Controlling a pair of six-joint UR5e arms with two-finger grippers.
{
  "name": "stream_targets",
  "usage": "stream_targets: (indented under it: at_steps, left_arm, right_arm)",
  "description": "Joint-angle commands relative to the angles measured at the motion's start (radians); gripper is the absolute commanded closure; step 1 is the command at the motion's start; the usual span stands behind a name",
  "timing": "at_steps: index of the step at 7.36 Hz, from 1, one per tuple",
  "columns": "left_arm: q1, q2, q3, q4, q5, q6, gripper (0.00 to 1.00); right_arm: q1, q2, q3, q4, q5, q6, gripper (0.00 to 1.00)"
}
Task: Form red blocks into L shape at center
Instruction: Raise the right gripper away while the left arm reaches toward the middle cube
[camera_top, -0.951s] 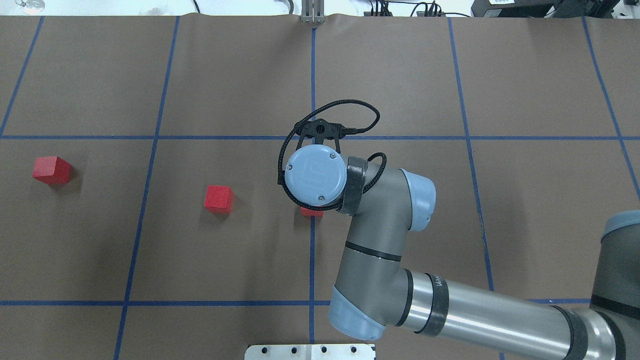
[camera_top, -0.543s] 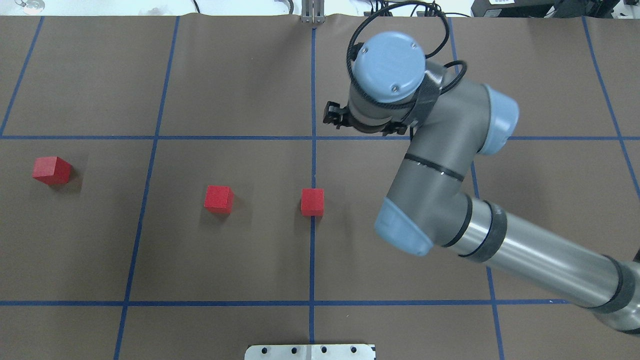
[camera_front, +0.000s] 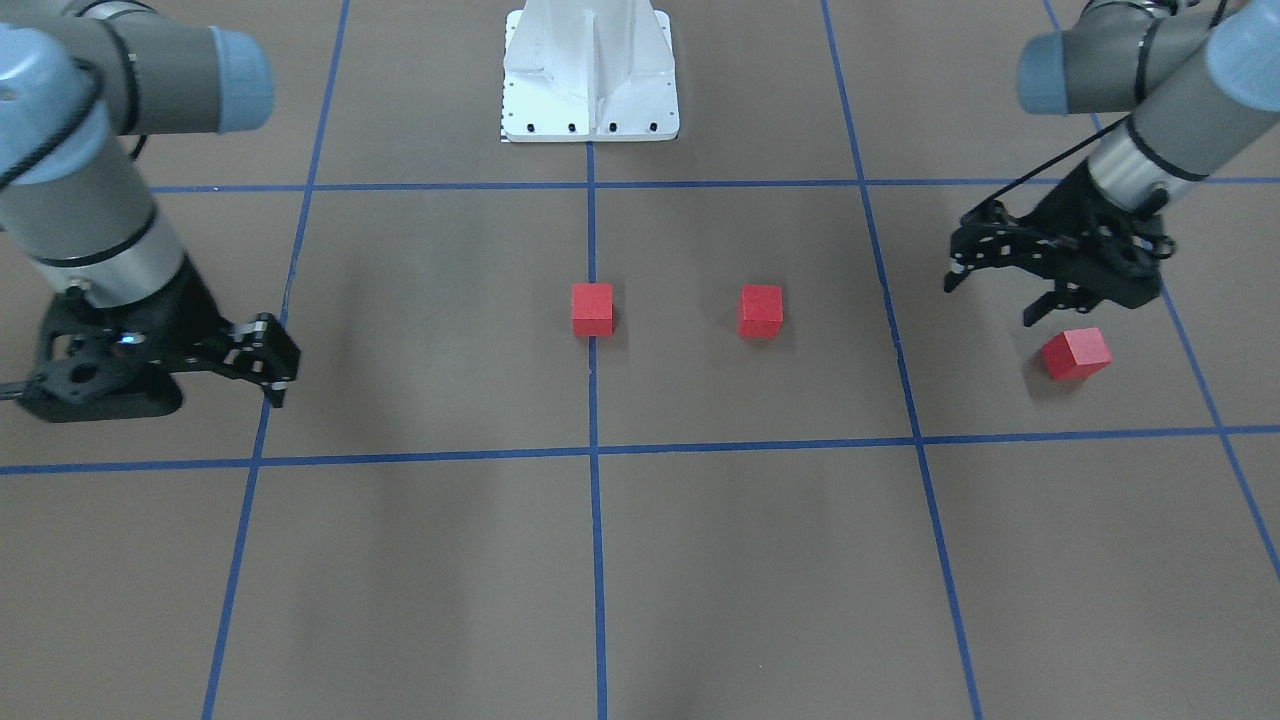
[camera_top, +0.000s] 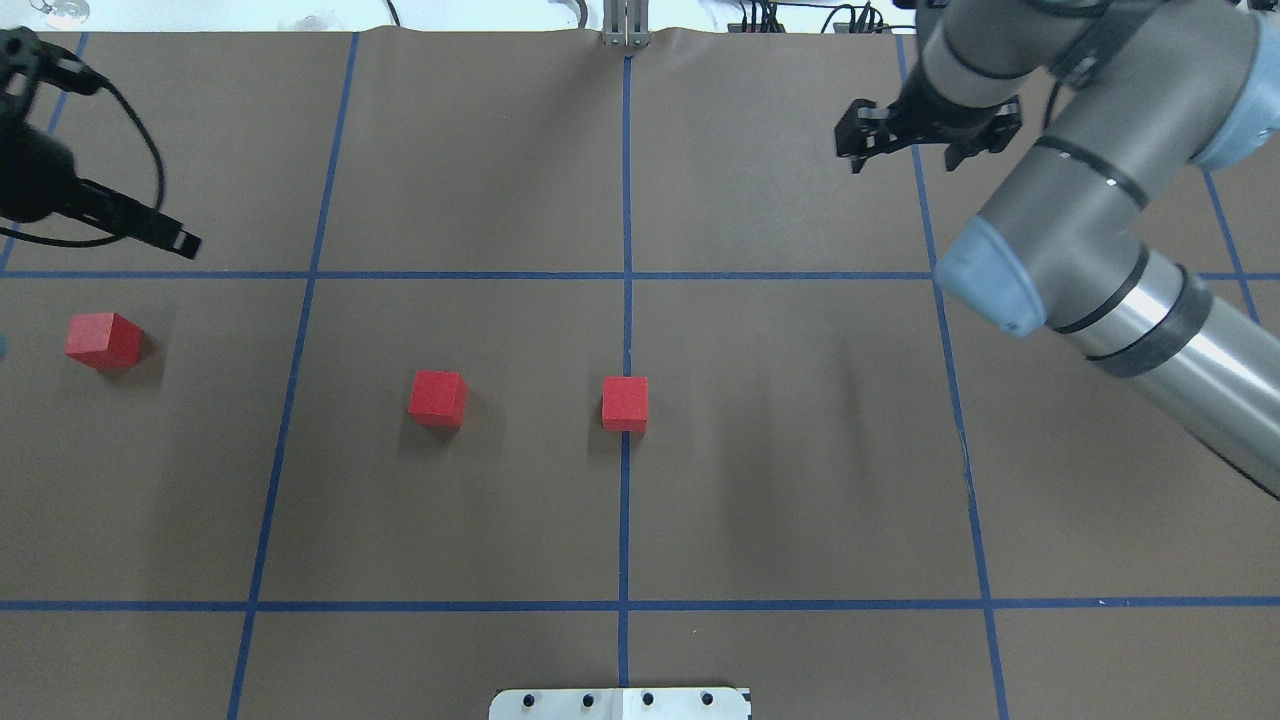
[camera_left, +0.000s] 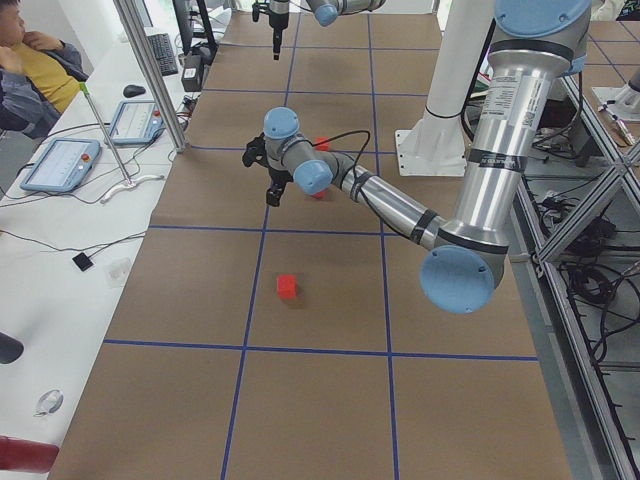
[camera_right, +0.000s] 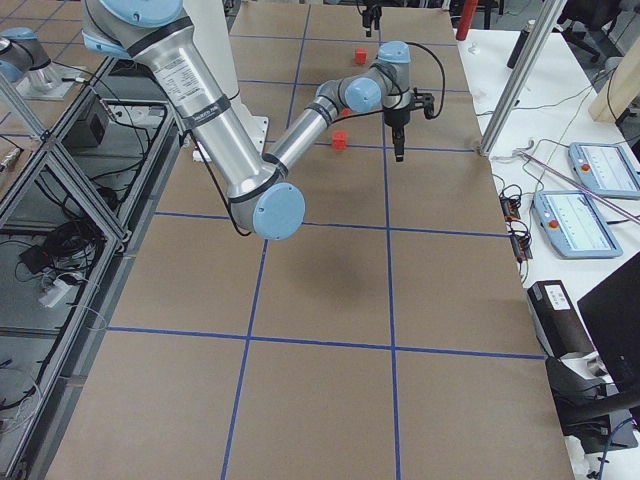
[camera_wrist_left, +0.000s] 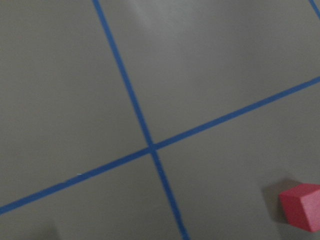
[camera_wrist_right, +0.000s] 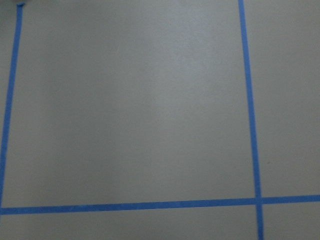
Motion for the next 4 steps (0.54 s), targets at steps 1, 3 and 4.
stream_targets:
  at_steps: [1, 3, 4]
  left_arm:
    - [0.166, -0.117, -0.002, 0.134, 0.099, -0.207, 0.0]
    - [0.313, -0.173, 0.013, 0.169, 0.2, -0.387, 0.0]
    - [0.347, -0.191, 0.044, 0.169, 0.219, -0.426, 0.0]
  right_arm:
    - [0.194, -0.175, -0.002, 0.001, 0.155, -0.299, 0.0]
    - [0.283, -0.309, -0.001, 0.001, 0.168, -0.517, 0.0]
    - [0.288, -0.316, 0.001, 0.001, 0.166, -0.515, 0.0]
